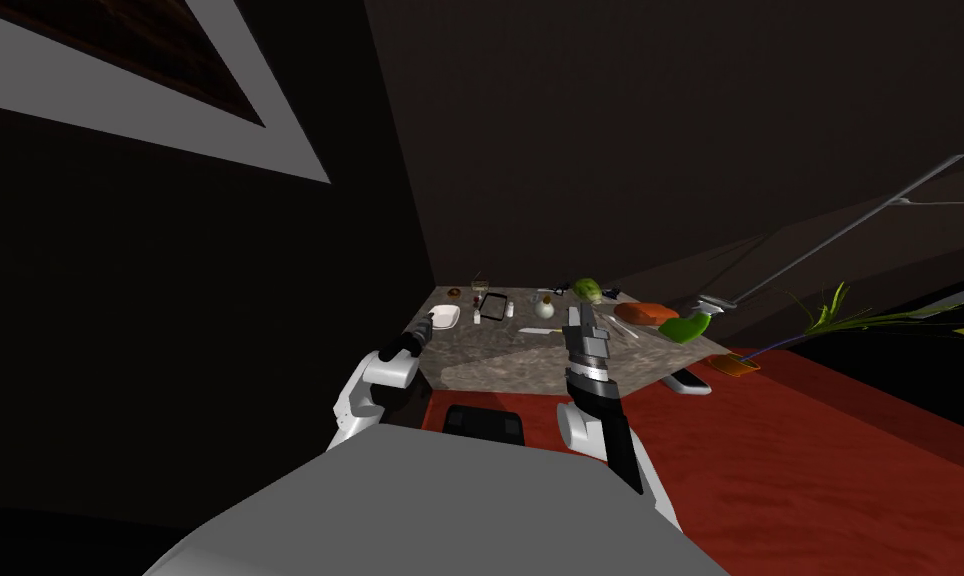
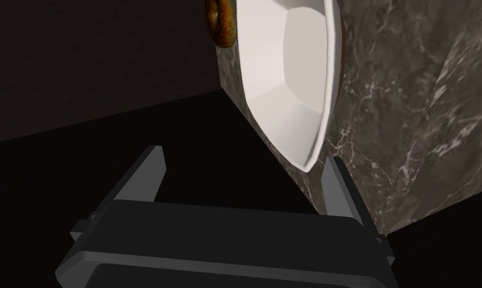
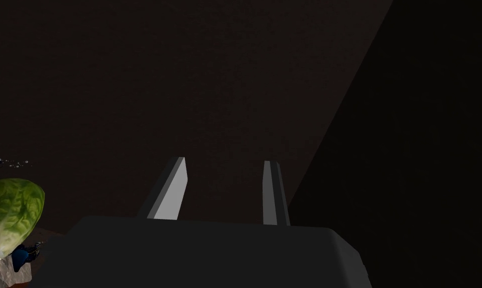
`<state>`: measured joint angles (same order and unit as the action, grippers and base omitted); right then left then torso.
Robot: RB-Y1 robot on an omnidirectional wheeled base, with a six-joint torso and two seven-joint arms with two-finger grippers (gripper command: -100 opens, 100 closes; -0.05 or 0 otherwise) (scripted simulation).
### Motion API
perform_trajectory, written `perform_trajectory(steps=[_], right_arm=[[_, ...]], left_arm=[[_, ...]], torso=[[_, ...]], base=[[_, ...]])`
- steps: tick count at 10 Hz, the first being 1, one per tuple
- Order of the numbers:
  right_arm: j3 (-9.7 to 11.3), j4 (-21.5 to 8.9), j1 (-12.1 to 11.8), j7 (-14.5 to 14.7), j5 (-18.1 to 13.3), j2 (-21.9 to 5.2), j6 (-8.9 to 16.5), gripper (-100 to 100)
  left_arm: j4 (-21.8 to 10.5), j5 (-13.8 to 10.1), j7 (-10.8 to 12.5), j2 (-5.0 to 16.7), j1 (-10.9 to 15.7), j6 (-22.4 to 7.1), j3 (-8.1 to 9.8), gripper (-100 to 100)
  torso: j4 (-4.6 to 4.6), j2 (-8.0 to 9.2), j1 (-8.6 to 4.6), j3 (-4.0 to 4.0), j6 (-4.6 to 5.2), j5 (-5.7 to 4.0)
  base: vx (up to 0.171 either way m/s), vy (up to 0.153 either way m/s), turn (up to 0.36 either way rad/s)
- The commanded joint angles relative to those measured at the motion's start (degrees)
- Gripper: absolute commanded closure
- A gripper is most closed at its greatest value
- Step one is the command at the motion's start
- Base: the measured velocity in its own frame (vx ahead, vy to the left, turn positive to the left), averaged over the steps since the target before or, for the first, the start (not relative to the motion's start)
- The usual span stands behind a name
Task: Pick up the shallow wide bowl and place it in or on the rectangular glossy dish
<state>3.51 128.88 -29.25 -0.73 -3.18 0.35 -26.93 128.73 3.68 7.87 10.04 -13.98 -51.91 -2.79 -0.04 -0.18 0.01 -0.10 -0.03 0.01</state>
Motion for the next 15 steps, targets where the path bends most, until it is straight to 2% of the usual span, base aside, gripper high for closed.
perform_trajectory(steps=[1, 2, 3, 4, 6, 10, 12, 13, 14, 15], right_arm=[[0.0, 0.0, 0.0, 0.0, 0.0, 0.0, 0.0, 0], [0.0, 0.0, 0.0, 0.0, 0.0, 0.0, 0.0, 0], [0.0, 0.0, 0.0, 0.0, 0.0, 0.0, 0.0, 0], [0.0, 0.0, 0.0, 0.0, 0.0, 0.0, 0.0, 0], [0.0, 0.0, 0.0, 0.0, 0.0, 0.0, 0.0, 0], [0.0, 0.0, 0.0, 0.0, 0.0, 0.0, 0.0, 0], [0.0, 0.0, 0.0, 0.0, 0.0, 0.0, 0.0, 0], [0.0, 0.0, 0.0, 0.0, 0.0, 0.0, 0.0, 0], [0.0, 0.0, 0.0, 0.0, 0.0, 0.0, 0.0, 0], [0.0, 0.0, 0.0, 0.0, 0.0, 0.0, 0.0, 0]], left_arm=[[-0.5, -0.2, 0.3, 0.2, 0.2, -2.0, 0.1, -100], [-1.4, -0.5, 0.8, 0.4, 1.0, -4.2, 0.19, -100], [-1.4, -0.5, 0.8, 0.4, 1.0, -4.5, 0.19, -100], [-2.3, -0.7, 1.2, 0.5, 1.7, -6.8, 0.28, -100], [-3.1, -1.0, 1.7, 0.7, 2.4, -9.0, 0.38, -100], [-5.9, -1.7, 3.1, 0.9, 4.5, -15.3, 0.75, -100], [-6.8, -1.9, 3.5, 0.9, 5.1, -17.1, 0.87, -100], [-6.5, -1.8, 3.3, 0.8, 4.7, -16.3, 0.79, -100], [-6.5, -1.9, 3.4, 0.8, 4.7, -16.5, 0.79, 0], [-8.3, -1.8, 3.3, 0.7, 5.1, -15.0, 0.93, -100]], torso=[[0.0, 0.0, 0.0, 0.0, 0.0, 0.0], [0.0, 0.02, 0.0, 0.01, -0.01, 0.0], [0.0, 0.0, 0.0, 0.0, 0.0, 0.0], [0.0, 0.01, 0.0, 0.0, -0.01, 0.0], [-0.01, -0.03, 0.0, -0.02, 0.0, 0.0], [-0.02, -0.05, -0.04, -0.04, -0.01, -0.01], [-0.02, -0.06, 0.0, -0.04, -0.01, 0.0], [-0.01, -0.03, 0.0, -0.02, -0.01, 0.0], [0.0, 0.06, -0.01, 0.03, -0.01, 0.0], [0.02, 0.12, -0.02, 0.06, -0.01, 0.0]], base=[[0.034, 0.004, -0.014], [0.041, 0.005, -0.024], [0.036, 0.005, -0.013], [0.038, 0.009, -0.023], [0.045, 0.002, -0.022], [0.051, -0.001, -0.018], [0.052, 0.007, -0.009], [0.019, 0.003, -0.002], [0.0, 0.0, 0.0], [0.019, 0.006, 0.001]])
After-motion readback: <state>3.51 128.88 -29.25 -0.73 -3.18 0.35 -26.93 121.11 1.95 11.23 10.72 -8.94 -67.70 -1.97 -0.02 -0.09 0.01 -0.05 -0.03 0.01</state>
